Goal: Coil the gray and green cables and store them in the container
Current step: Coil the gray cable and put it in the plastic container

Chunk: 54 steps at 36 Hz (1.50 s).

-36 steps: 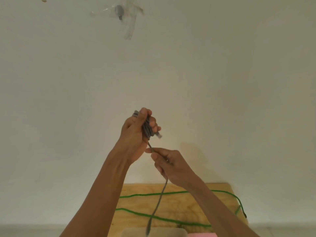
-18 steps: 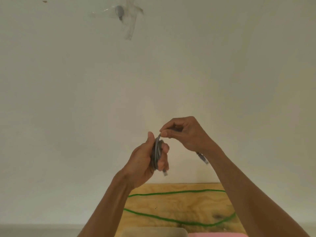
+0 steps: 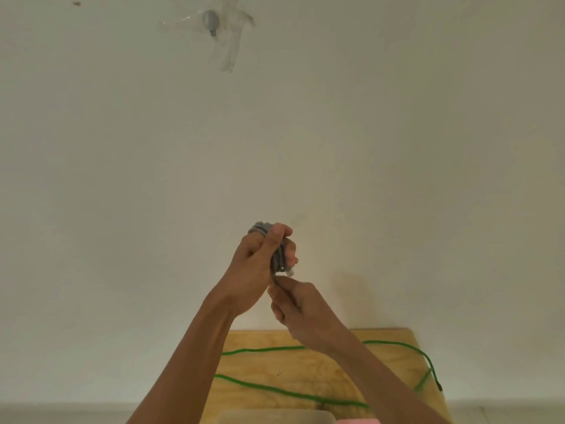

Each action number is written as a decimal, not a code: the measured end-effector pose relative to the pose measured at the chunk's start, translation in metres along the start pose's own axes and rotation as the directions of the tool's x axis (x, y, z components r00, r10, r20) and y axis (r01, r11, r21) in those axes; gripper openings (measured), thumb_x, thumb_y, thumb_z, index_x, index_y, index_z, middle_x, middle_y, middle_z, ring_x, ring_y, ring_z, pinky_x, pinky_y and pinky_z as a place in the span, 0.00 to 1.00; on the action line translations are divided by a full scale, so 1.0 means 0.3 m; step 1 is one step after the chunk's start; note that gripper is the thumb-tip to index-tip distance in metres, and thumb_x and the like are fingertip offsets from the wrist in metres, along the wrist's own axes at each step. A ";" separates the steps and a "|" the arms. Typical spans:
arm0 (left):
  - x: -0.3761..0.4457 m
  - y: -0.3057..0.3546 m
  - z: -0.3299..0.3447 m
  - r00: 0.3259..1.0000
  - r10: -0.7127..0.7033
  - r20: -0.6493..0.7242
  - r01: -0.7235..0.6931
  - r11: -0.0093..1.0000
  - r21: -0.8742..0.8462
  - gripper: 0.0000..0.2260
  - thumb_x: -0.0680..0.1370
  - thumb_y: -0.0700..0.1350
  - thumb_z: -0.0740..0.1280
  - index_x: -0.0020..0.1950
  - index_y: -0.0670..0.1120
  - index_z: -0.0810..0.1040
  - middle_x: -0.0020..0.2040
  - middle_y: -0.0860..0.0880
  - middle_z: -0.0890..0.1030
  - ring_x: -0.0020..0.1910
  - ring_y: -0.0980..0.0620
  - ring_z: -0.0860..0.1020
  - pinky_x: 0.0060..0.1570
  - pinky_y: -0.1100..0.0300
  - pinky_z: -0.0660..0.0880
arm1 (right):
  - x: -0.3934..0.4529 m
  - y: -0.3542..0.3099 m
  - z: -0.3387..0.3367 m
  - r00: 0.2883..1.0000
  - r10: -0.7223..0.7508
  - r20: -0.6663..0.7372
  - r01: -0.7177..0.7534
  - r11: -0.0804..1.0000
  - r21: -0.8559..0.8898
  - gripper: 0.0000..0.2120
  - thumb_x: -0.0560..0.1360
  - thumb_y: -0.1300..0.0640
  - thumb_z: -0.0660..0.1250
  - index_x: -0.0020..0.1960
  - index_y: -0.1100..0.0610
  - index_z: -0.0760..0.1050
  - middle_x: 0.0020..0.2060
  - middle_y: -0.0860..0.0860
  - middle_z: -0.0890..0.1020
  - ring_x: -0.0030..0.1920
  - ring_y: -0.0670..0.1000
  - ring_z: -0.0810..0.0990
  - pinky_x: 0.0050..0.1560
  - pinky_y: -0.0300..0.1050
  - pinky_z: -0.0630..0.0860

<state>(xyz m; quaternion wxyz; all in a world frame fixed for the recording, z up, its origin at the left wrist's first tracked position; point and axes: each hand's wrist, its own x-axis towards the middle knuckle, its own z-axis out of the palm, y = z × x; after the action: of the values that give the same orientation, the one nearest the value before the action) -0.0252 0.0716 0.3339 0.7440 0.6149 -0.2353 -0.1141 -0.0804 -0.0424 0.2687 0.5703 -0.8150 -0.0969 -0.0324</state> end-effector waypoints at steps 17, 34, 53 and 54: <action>-0.029 -0.017 -0.032 0.998 -0.052 0.042 0.030 0.912 0.408 0.24 0.85 0.52 0.56 0.31 0.52 0.78 0.31 0.47 0.73 0.32 0.51 0.70 0.41 0.58 0.70 | 0.013 -0.140 -0.170 0.913 -0.408 -0.023 0.301 0.709 -0.638 0.09 0.74 0.47 0.71 0.38 0.49 0.76 0.26 0.37 0.67 0.27 0.39 0.69 0.32 0.33 0.64; -0.071 -0.001 -0.031 0.893 -0.381 0.241 0.405 0.912 -0.060 0.35 0.80 0.66 0.47 0.28 0.43 0.74 0.23 0.43 0.69 0.24 0.47 0.67 0.32 0.53 0.72 | 0.072 -0.111 -0.146 0.970 -0.195 0.148 0.156 0.958 0.242 0.11 0.73 0.59 0.75 0.45 0.60 0.73 0.37 0.59 0.81 0.37 0.62 0.84 0.42 0.63 0.81; -0.066 -0.100 0.032 0.854 0.266 -0.446 -0.006 0.864 0.504 0.37 0.80 0.65 0.50 0.29 0.35 0.72 0.25 0.37 0.75 0.25 0.43 0.72 0.30 0.47 0.73 | 0.083 -0.104 -0.087 0.928 -0.156 -0.339 0.208 0.971 0.122 0.09 0.73 0.55 0.75 0.41 0.52 0.75 0.37 0.46 0.80 0.31 0.51 0.78 0.35 0.38 0.72; -0.063 -0.100 0.030 0.852 0.269 -0.450 -0.001 0.860 0.511 0.38 0.80 0.65 0.50 0.29 0.34 0.71 0.24 0.37 0.74 0.24 0.42 0.71 0.29 0.47 0.72 | 0.083 -0.107 -0.082 0.929 -0.143 -0.343 0.201 0.970 0.140 0.09 0.73 0.55 0.75 0.41 0.53 0.75 0.36 0.45 0.80 0.30 0.49 0.75 0.34 0.38 0.71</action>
<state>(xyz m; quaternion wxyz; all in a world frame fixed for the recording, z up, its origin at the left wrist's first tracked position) -0.0423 0.0659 0.3019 0.6040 0.7727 -0.0968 0.1696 -0.0609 -0.0516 0.3110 0.6419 -0.7338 -0.0737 -0.2098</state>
